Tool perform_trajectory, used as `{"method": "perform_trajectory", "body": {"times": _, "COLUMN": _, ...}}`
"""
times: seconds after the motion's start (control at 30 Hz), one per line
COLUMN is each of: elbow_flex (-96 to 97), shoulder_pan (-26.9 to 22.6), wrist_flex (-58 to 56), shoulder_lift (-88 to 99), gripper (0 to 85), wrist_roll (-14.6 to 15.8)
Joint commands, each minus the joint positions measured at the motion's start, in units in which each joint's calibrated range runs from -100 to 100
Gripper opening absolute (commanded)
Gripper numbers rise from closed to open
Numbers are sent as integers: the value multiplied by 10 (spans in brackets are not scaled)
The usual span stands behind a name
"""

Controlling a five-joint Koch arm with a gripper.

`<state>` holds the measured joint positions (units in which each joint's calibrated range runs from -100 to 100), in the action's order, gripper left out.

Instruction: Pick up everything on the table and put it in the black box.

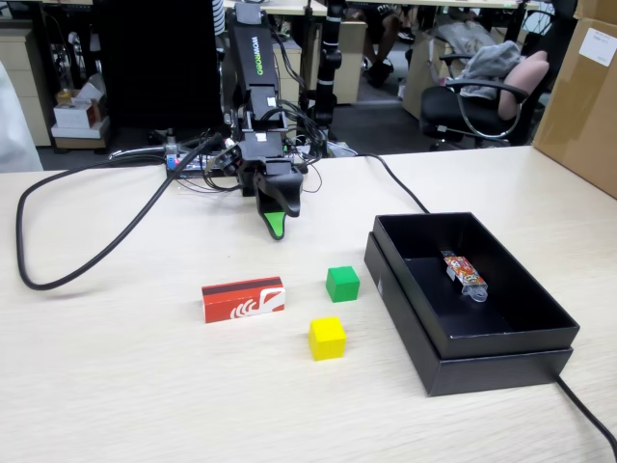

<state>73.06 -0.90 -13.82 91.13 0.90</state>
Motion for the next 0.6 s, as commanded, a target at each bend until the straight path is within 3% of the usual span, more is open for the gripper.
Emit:
{"method": "perform_trajectory", "body": {"times": 0.0, "elbow_flex": -96, "shoulder_pan": -19, "wrist_flex": -111, "shoulder_lift": 34, "gripper": 485, "wrist_roll": 21}}
{"method": "perform_trajectory", "body": {"times": 0.3, "elbow_flex": -272, "shoulder_pan": -49, "wrist_flex": -229, "shoulder_lift": 28, "gripper": 475, "wrist_roll": 36}}
{"method": "perform_trajectory", "body": {"times": 0.4, "elbow_flex": -381, "shoulder_pan": -50, "wrist_flex": -305, "shoulder_lift": -51, "gripper": 476, "wrist_roll": 42}}
{"method": "perform_trajectory", "body": {"times": 0.57, "elbow_flex": -507, "shoulder_pan": -45, "wrist_flex": -340, "shoulder_lift": -245, "gripper": 476, "wrist_roll": 42}}
